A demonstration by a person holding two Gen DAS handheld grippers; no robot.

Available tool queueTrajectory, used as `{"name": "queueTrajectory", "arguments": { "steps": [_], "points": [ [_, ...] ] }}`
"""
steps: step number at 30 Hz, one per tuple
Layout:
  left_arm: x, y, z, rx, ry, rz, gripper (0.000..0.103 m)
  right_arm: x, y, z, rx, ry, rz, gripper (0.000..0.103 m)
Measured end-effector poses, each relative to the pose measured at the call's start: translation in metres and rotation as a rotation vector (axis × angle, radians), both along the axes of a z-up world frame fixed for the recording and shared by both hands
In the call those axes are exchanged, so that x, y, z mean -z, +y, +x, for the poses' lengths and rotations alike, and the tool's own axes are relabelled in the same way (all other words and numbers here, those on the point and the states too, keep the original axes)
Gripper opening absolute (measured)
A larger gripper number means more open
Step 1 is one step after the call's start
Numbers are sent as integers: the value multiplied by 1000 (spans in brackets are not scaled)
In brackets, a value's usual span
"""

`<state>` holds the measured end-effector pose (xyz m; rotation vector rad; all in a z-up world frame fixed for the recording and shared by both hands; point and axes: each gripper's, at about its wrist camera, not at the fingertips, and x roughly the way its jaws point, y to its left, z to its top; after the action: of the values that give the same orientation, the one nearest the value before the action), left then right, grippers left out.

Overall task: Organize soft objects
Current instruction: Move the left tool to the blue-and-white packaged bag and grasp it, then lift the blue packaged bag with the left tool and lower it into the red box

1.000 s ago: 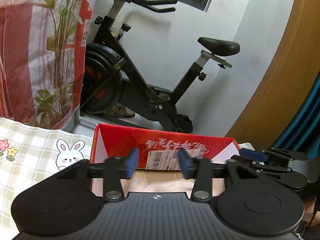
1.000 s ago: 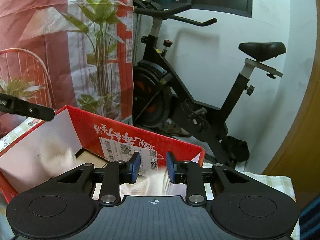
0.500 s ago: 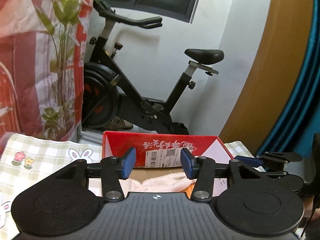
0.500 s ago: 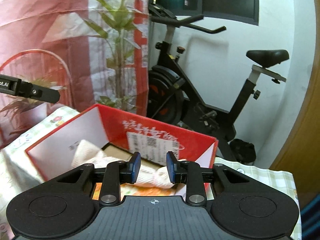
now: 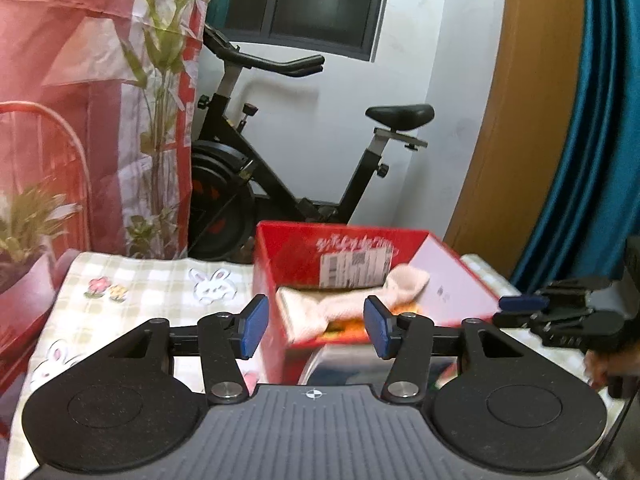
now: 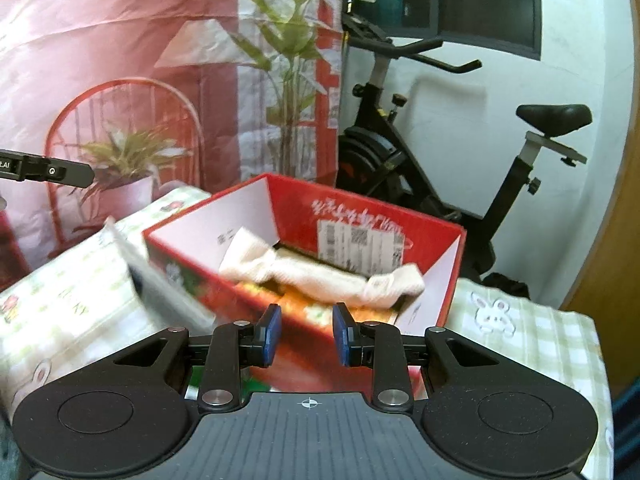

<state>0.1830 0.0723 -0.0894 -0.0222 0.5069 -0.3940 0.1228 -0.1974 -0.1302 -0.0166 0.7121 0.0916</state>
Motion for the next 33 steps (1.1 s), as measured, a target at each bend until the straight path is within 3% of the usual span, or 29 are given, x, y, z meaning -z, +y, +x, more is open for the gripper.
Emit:
{"name": "queueTrajectory", "arguments": {
  "steps": [7, 17, 22, 28, 33],
  "points": [
    [38, 6, -1, 4, 100, -1, 56, 30, 11, -13, -16, 62, 38, 27],
    [96, -7, 24, 39, 257, -22, 56, 63, 25, 8, -33, 93, 113, 27],
    [113, -16, 34, 61, 278, -28, 56, 73, 31, 18, -41, 107, 140, 29],
    [122, -18, 46, 74, 284, -87, 56, 77, 31, 27, -37, 107, 188, 34],
    [125, -23, 54, 83, 285, -101, 55, 83, 29, 35, -32, 108, 236, 32]
  ]
}}
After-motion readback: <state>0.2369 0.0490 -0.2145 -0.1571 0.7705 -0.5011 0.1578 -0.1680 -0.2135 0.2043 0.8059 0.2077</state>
